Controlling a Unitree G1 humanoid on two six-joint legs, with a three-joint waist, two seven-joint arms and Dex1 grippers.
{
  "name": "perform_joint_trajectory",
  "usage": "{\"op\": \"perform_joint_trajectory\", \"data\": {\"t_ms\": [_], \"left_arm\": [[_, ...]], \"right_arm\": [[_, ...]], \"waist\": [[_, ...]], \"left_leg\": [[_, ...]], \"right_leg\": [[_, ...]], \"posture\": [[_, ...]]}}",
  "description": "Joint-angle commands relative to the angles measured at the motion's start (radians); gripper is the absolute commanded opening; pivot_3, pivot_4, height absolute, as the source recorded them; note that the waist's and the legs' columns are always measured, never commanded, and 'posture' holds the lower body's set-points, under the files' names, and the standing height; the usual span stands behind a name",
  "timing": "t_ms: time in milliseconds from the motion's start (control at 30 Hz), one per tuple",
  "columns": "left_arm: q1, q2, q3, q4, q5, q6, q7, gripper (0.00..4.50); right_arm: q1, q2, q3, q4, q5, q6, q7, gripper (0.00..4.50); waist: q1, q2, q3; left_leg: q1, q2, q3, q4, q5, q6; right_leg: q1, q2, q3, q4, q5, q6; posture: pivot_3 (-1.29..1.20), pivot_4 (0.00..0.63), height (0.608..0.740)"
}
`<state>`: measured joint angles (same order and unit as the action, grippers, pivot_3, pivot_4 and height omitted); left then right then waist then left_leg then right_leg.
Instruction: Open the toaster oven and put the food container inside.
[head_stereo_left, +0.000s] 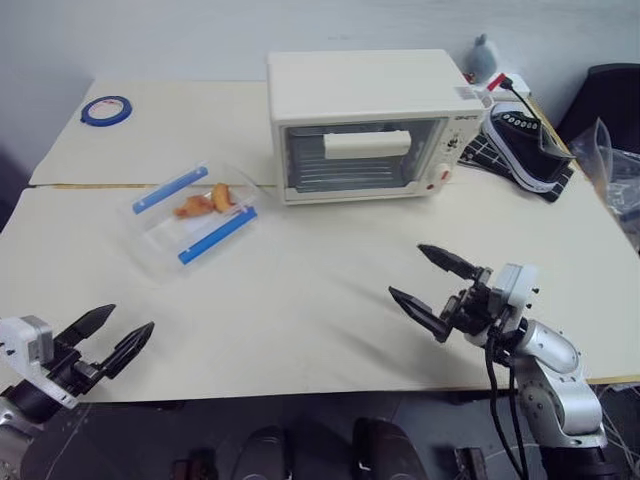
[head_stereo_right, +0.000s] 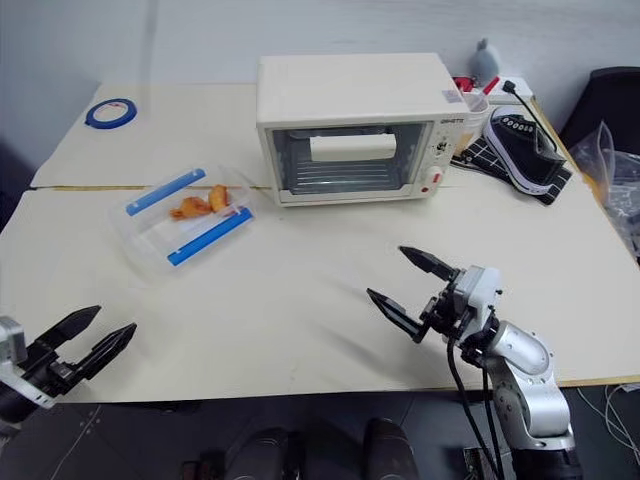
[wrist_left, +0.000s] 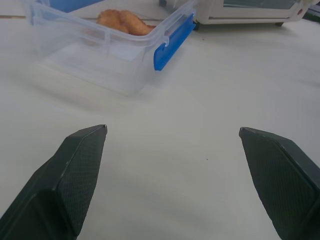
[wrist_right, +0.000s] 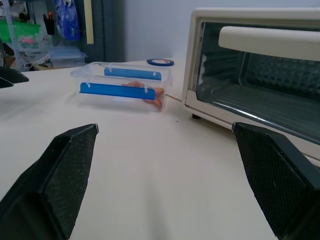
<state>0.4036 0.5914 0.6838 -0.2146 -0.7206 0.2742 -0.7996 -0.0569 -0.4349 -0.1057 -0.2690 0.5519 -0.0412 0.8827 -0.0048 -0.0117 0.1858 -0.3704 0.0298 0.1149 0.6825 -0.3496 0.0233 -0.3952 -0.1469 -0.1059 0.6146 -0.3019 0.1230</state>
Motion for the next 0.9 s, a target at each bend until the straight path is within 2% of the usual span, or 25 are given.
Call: {"op": "perform_joint_trajectory", "data": {"t_ms": [33, 167, 333, 500, 700, 900], "left_arm": [[0.010, 0.016, 0.043, -0.073, -0.069, 0.019, -0.035, 4.50], [-0.092, 0.075, -0.028, -0.220, -0.210, 0.152, -0.008, 4.50], [-0.328, 0.113, -0.158, -0.249, -0.212, 0.214, 0.072, 4.50], [-0.465, 0.112, -0.240, -0.216, -0.226, 0.268, 0.076, 4.50], [-0.558, 0.086, -0.312, -0.174, -0.201, 0.275, 0.063, 4.50], [-0.600, 0.040, -0.324, -0.154, -0.190, 0.264, 0.095, 4.50]], "right_arm": [[-0.049, -0.005, -0.012, -0.023, 0.012, -0.003, -0.006, 4.48], [-0.113, -0.042, -0.039, 0.022, 0.049, 0.077, -0.003, 4.48], [-0.301, -0.111, -0.063, 0.221, 0.035, 0.143, 0.027, 4.48], [-0.483, -0.124, -0.067, 0.466, -0.003, 0.148, 0.040, 4.48], [-0.675, -0.060, -0.035, 0.645, -0.041, 0.109, 0.102, 4.48], [-0.771, 0.007, -0.010, 0.717, -0.083, 0.085, 0.111, 4.48]], "waist": [[0.000, 0.000, 0.000], [0.008, 0.000, 0.000], [-0.002, 0.001, 0.000], [-0.023, 0.002, 0.000], [-0.027, 0.002, 0.000], [-0.023, 0.002, 0.000]], "left_leg": [[0.001, 0.000, 0.000, 0.000, 0.000, 0.000], [0.000, 0.001, -0.002, 0.000, 0.000, -0.001], [0.001, -0.001, -0.002, 0.000, 0.002, -0.001], [0.000, 0.001, 0.000, 0.000, 0.002, -0.002], [0.000, 0.002, 0.004, 0.001, 0.003, -0.002], [0.000, 0.003, 0.003, 0.001, 0.003, -0.002]], "right_leg": [[0.000, -0.001, 0.000, -0.003, 0.000, 0.000], [0.000, -0.002, 0.000, -0.002, 0.000, -0.001], [0.001, 0.000, -0.001, 0.000, 0.001, -0.001], [-0.001, 0.007, -0.002, 0.004, 0.000, -0.002], [-0.002, 0.008, -0.001, 0.005, 0.000, -0.002], [-0.002, 0.008, -0.001, 0.005, 0.000, -0.002]], "posture": [[0.00, 0.150, 0.740], [0.00, 0.150, 0.740], [0.00, 0.150, 0.740], [0.00, 0.150, 0.740], [0.00, 0.150, 0.740], [0.00, 0.150, 0.740]]}}
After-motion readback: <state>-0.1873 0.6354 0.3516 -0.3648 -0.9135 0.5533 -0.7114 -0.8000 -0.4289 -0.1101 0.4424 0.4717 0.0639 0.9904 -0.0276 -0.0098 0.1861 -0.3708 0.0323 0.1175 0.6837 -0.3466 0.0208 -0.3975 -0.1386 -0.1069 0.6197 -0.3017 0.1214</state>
